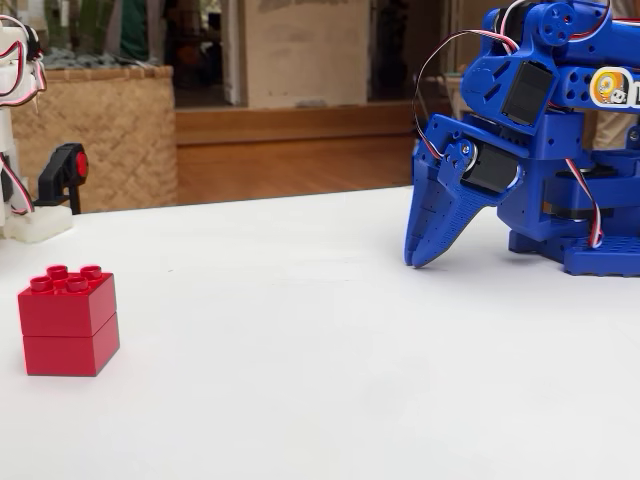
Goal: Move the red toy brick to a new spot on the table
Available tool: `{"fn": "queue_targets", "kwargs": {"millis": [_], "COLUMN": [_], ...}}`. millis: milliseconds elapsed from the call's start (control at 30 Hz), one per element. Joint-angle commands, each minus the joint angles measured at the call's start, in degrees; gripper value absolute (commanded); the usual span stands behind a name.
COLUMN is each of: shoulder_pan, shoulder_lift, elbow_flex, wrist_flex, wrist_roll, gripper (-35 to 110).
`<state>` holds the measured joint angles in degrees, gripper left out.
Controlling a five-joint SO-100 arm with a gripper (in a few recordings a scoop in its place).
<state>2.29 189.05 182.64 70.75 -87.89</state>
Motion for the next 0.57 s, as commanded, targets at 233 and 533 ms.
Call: {"fn": "queue_targets", "kwargs": {"millis": [233, 533], "shoulder_pan": [-1.14, -0.79], "shoulder_lift": [2.2, 2.2], "elbow_flex": [1.93, 1.93], "wrist_flex": [-1.14, -1.14], "wrist_roll": [0.7, 0.97], "gripper": [3, 3]}}
